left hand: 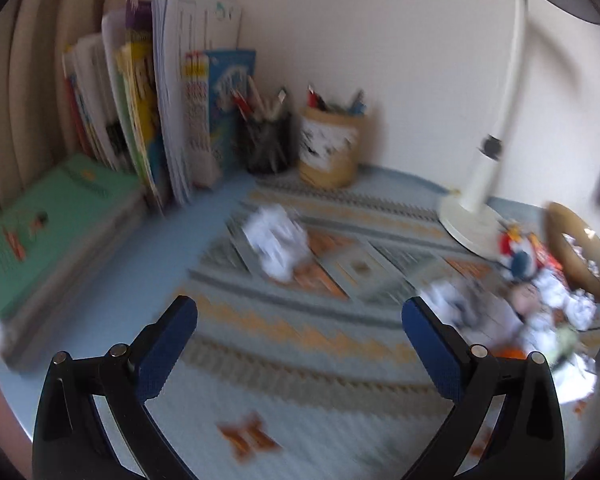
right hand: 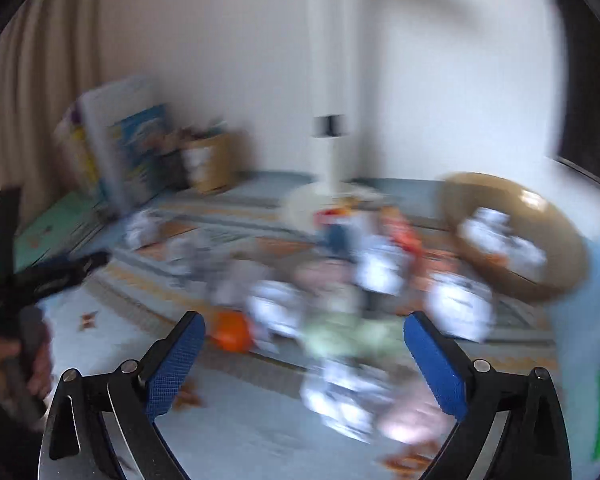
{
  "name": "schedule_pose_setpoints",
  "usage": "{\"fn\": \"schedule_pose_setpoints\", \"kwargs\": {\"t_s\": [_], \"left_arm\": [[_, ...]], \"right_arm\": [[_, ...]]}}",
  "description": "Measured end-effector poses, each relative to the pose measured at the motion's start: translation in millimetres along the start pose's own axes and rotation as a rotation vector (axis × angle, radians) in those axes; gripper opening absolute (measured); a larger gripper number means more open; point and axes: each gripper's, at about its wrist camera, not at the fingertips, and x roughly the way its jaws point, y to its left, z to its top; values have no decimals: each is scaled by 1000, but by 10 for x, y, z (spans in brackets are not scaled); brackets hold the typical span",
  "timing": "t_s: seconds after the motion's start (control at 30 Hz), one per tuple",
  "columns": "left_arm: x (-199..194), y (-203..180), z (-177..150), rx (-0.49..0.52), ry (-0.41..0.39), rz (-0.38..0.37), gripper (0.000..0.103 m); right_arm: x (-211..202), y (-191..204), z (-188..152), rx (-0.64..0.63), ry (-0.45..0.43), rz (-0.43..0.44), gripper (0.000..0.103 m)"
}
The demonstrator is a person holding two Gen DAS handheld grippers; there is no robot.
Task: Organize objects
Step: 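Move both tools back over the rug toward more paper balls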
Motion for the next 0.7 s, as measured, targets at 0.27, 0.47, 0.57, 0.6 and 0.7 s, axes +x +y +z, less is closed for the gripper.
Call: {"fn": "schedule_pose_setpoints", "kwargs": {"t_s": [0.27, 0.47, 0.57, 0.6, 0.7], "left_arm": [[882, 175, 319, 134, 104, -25, 102], [1273, 126, 342, 112, 116, -32, 99], [1346, 105, 318, 113, 125, -43, 66], [1368, 80, 293, 128, 141, -63, 51], [1335, 7, 262, 167, 130, -46, 43]], "right_arm": [[938, 721, 410, -66, 182, 139, 100], [1519, 748, 500, 15, 253, 169, 92], [1534, 788, 546, -11, 226, 159, 80], [1542, 798, 552, -19, 222, 161, 77], [1556, 846, 534, -52, 213, 134, 69]]}}
